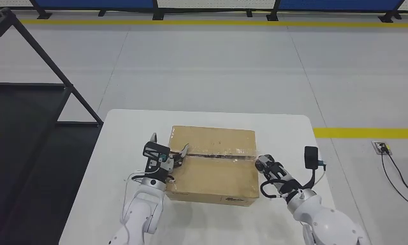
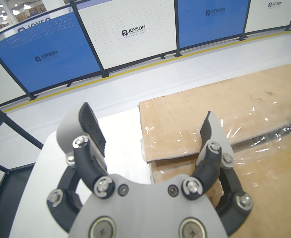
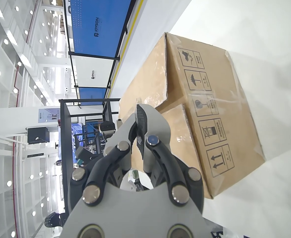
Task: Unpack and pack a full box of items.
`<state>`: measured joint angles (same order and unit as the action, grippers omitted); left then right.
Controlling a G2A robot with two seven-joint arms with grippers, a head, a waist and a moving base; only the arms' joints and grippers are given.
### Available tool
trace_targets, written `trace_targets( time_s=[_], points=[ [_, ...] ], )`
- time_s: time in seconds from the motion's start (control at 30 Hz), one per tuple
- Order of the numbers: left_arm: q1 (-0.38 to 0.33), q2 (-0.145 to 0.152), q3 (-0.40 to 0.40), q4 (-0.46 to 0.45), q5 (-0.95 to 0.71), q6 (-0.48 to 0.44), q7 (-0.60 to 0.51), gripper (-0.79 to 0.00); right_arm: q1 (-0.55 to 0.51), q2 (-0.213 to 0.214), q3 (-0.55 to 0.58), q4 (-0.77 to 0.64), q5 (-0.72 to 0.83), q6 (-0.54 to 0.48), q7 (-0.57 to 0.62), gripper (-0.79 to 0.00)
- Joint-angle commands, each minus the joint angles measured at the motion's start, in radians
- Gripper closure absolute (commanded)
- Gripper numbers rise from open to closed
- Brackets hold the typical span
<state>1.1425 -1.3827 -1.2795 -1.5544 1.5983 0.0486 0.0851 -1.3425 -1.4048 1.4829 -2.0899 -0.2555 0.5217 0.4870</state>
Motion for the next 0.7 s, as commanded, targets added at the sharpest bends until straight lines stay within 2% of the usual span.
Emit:
trace_targets(
  time_s=[0.0,0.07,0.17,0.27,0.33,0.37,0.4,0.47,0.5,0.67],
  points=[
    [0.000,0.000,0.000,-0.001,0.001,0.000,0.000,-0.785,0.003,0.002,0.000,0.005,-0.001,0.002,0.002,0.000],
    [0.001,0.000,0.000,-0.001,0.001,0.000,0.000,-0.785,0.006,0.004,0.001,0.012,0.001,0.005,0.004,0.000],
    [0.003,-0.001,-0.001,-0.001,0.002,-0.001,0.000,-0.785,0.010,0.007,0.001,0.020,-0.001,0.013,0.012,-0.135],
    [0.004,-0.001,-0.002,-0.002,0.003,-0.003,0.000,-0.785,0.013,0.010,0.007,0.028,0.004,0.018,0.016,-0.225],
    [0.004,-0.001,-0.002,-0.002,0.004,-0.004,0.000,-0.785,0.015,0.011,0.011,0.032,0.012,0.020,0.017,-0.345],
    [0.004,-0.001,-0.002,-0.003,0.005,-0.005,0.000,-0.785,0.016,0.012,0.014,0.035,0.016,0.021,0.016,-0.453],
    [0.005,-0.001,-0.002,-0.003,0.005,-0.006,-0.001,-0.785,0.017,0.013,0.016,0.037,0.022,0.022,0.015,-0.631],
    [0.005,-0.001,-0.002,-0.004,0.008,-0.005,-0.001,-0.785,0.019,0.014,0.021,0.041,0.033,0.022,0.017,-0.594],
    [0.005,-0.001,-0.002,-0.004,0.009,-0.006,-0.002,-0.785,0.020,0.015,0.023,0.043,0.035,0.021,0.018,-0.600],
    [0.007,-0.001,-0.001,-0.006,0.011,-0.008,-0.003,-0.785,0.023,0.020,0.031,0.052,0.047,0.020,0.014,-0.693]
  ],
)
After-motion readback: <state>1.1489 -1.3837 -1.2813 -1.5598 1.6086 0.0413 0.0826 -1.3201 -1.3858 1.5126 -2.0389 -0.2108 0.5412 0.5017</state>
